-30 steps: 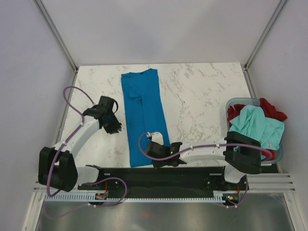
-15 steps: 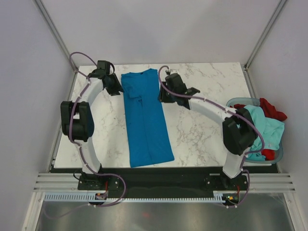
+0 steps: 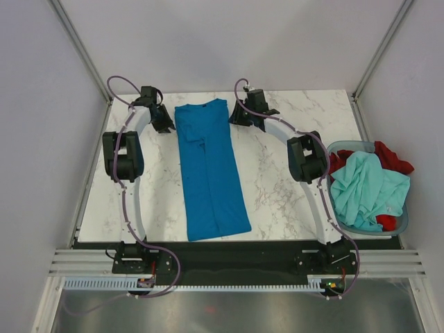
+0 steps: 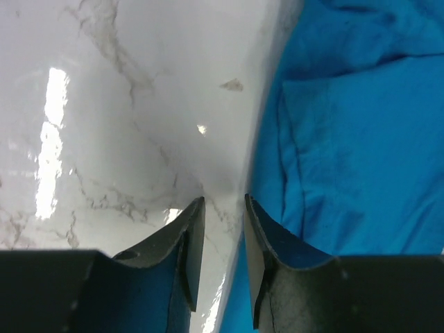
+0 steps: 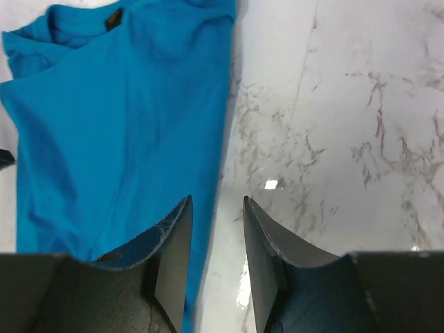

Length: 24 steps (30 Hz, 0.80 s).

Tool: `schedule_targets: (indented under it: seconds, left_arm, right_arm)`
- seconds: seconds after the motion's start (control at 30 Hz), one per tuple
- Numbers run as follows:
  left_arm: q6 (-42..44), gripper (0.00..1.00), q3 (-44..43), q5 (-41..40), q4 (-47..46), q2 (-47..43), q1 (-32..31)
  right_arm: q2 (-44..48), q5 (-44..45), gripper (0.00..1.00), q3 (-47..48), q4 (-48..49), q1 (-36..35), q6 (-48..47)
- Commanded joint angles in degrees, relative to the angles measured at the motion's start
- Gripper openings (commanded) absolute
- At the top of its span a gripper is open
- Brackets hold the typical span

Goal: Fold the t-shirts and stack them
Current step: Fold the tshirt

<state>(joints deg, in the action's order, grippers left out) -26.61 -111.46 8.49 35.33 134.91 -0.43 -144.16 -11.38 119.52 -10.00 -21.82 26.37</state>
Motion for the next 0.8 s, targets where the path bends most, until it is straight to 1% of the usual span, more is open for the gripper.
schedule_targets:
  seconds: [0.0, 0.1, 0.13, 0.23, 0.37, 0.4, 0.43, 0.5, 0.6, 0.63, 0.7, 0.77]
  left_arm:
    - [3.76, 0.36, -5.52, 1.62, -0.70, 3.42, -0.10]
    - [4.02, 0.33, -7.98, 0.48, -0.70, 5.79, -0.01]
    - [3.94, 0.30, -8.77, 2.13, -0.70, 6.24, 0.16]
    - [4.02, 0.28, -11.84, 2.67, -0.70, 7.82, 0.34]
    - [3.85, 0.25, -16.85, 4.86, -0.61, 10.19, 0.34]
    - [3.33, 0.24, -17.38, 5.56, -0.61, 10.98, 0.34]
    - [2.88, 0.23, -18.52, 5.83, -0.61, 11.33, 0.34]
    - [2.18, 0.23, -19.58, 6.45, -0.70, 12.30, 0.34]
    - [1.04, 0.23, -22.04, 8.29, -0.70, 14.23, 0.34]
    - [0.77, 0.23, -22.66, 9.25, -0.70, 15.02, 0.34]
    - [0.86, 0.25, -23.89, 9.96, -0.70, 15.29, 0.34]
    - [1.38, 0.32, -25.20, 10.23, -0.70, 14.86, 0.34]
  right_arm:
    - [-4.02, -5.49, 0.43, 6.49, 5.07, 0.82, 1.75]
    - [-8.14, -5.50, 0.44, 8.70, 6.74, 1.17, 2.02]
    - [-8.85, -5.50, 0.45, 9.14, 7.10, 1.34, 2.28]
    - [-10.96, -5.15, 0.45, 10.20, 9.29, 1.43, 3.25]
    - [-13.95, -4.62, 0.42, 13.79, 11.32, 1.43, 4.30]
    - [-15.09, -4.71, 0.39, 14.59, 11.32, 1.43, 4.56]
    - [-15.62, -4.71, 0.33, 15.12, 11.84, 1.43, 5.18]
    - [-16.15, -4.18, 0.28, 15.74, 12.37, 1.52, 5.36]
    - [-15.89, -2.43, 0.13, 15.48, 12.64, 1.87, 5.10]
    - [-15.72, -2.07, 0.00, 15.21, 12.64, 1.96, 5.01]
    - [-14.32, 0.03, 0.00, 13.46, 12.64, 2.92, 4.92]
    - [-13.26, 1.09, 0.00, 11.79, 12.64, 4.41, 4.92]
